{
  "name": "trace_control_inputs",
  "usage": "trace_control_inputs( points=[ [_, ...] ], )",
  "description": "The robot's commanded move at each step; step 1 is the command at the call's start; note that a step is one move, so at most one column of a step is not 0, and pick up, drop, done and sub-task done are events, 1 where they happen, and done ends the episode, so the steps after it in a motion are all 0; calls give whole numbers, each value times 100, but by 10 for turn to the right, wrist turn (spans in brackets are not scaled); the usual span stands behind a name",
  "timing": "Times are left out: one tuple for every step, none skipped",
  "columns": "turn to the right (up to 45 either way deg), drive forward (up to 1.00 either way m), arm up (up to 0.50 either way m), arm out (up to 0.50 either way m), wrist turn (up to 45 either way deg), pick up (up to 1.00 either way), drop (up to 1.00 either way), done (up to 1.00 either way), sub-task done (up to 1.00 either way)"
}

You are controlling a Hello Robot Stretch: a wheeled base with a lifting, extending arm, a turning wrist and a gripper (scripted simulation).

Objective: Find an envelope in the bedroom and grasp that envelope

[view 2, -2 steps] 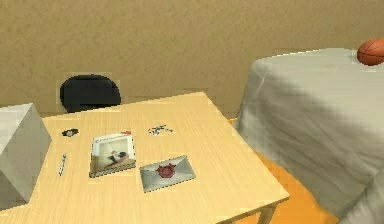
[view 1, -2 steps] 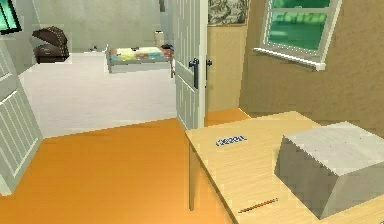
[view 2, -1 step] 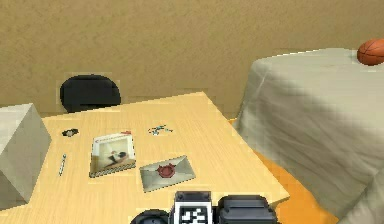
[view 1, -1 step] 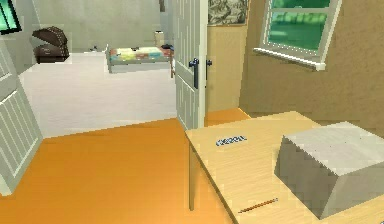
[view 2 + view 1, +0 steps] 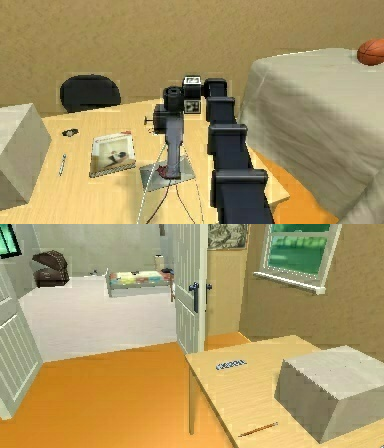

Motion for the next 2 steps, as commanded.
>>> trace_control_inputs(
  points=[
    [0,0,0,0,450,0,0,0,0],
    [0,0,0,0,450,0,0,0,0]
  ],
)
